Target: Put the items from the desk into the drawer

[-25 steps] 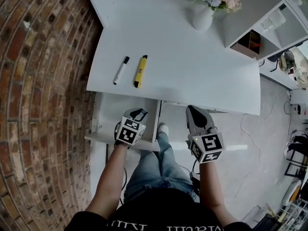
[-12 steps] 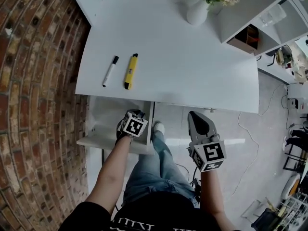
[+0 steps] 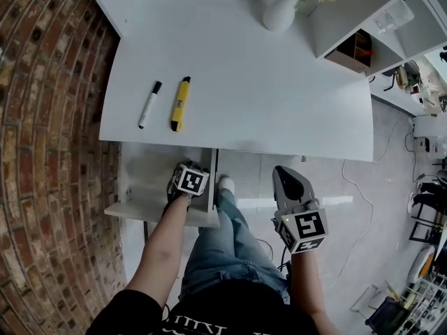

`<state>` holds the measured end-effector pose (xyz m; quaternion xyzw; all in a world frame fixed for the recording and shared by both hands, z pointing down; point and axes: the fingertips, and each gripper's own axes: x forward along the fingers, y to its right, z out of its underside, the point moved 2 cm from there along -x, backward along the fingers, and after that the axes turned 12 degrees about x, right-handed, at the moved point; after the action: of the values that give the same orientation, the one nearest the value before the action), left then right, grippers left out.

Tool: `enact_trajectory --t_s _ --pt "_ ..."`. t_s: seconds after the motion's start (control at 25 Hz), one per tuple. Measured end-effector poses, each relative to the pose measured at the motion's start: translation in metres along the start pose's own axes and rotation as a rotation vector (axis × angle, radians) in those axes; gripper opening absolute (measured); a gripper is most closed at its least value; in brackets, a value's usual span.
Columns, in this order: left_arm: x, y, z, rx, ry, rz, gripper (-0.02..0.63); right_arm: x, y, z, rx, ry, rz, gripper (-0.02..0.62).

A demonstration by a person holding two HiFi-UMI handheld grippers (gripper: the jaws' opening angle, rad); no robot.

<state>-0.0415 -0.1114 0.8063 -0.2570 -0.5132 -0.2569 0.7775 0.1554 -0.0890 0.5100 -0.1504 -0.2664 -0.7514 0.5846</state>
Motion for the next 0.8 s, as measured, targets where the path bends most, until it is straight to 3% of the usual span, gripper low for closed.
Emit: enact_trajectory --t_s 0.04,0.08,0.36,0.6,0.8 --pt "-0.002 -0.001 0.001 -0.015 -0.001 -0.002 0.293 -0.001 0.000 -0.002 0.000 0.002 -0.001 -0.003" --pt "-0.006 -0.001 0.000 -0.025 0.001 -0.007 0.319 -0.002 -0.001 -0.004 0.000 0.006 -0.003 -0.003" --pt "-0.045 -0.004 -0.010 -0.046 0.068 -0.027 0.327 -0.009 -0.017 -0.033 -0.017 0.055 -0.037 -0.002" --pt "-0.088 -0.006 -0.032 -0.044 0.182 -0.049 0.327 -0.017 -0.030 -0.056 -0.029 0.096 -0.071 -0.002" --pt "-0.126 -0.015 -0.044 -0.044 0.242 -0.115 0.327 -0.019 -0.034 -0.077 -0.035 0.136 -0.091 -0.002"
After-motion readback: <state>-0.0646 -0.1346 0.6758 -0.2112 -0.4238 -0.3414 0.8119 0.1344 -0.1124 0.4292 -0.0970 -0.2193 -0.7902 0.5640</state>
